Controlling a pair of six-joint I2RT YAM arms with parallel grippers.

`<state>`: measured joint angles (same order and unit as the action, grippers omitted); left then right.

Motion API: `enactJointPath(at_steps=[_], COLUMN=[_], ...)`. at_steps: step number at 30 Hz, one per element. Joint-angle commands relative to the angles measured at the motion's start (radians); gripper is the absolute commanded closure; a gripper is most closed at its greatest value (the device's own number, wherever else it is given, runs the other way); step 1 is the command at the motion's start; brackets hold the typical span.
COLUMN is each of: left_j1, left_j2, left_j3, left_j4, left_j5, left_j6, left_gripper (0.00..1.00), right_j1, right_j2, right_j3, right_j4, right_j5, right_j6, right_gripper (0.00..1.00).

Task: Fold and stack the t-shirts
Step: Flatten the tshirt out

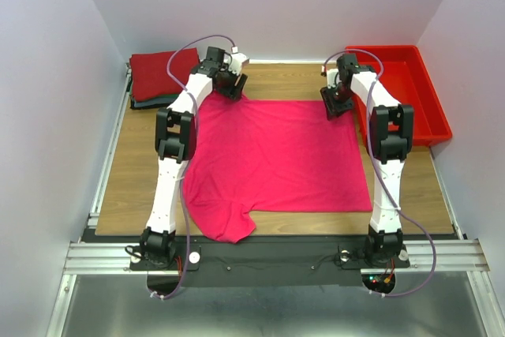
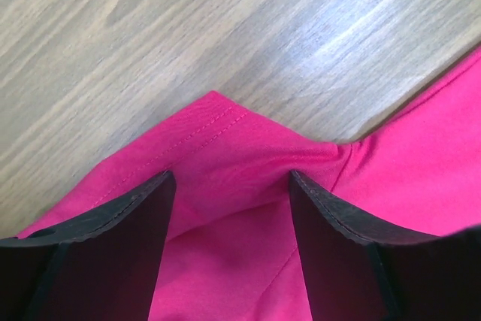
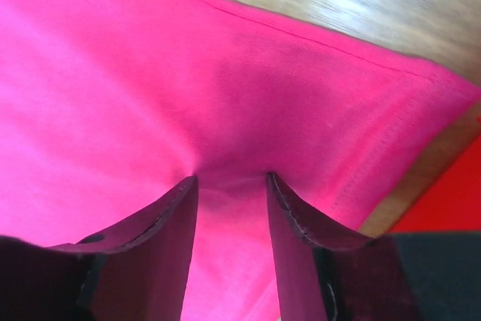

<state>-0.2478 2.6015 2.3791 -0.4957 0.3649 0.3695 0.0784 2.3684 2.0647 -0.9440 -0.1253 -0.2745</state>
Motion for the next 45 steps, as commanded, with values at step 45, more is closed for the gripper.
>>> enactJointPath(at_steps=[45], left_j1=[0.090], left_j2=[-1.040], left_j3=[-1.477], left_j4=[-0.142], left_j5=[-0.081], left_j6=[0.468], left_gripper=[0.54], right_j1=[0.034], right_j2=[-0.466], right_j3=[-0.698], right_j4=[-0.122], right_j5=[-0.060], right_j6=[-0.309], right_gripper=[0.55])
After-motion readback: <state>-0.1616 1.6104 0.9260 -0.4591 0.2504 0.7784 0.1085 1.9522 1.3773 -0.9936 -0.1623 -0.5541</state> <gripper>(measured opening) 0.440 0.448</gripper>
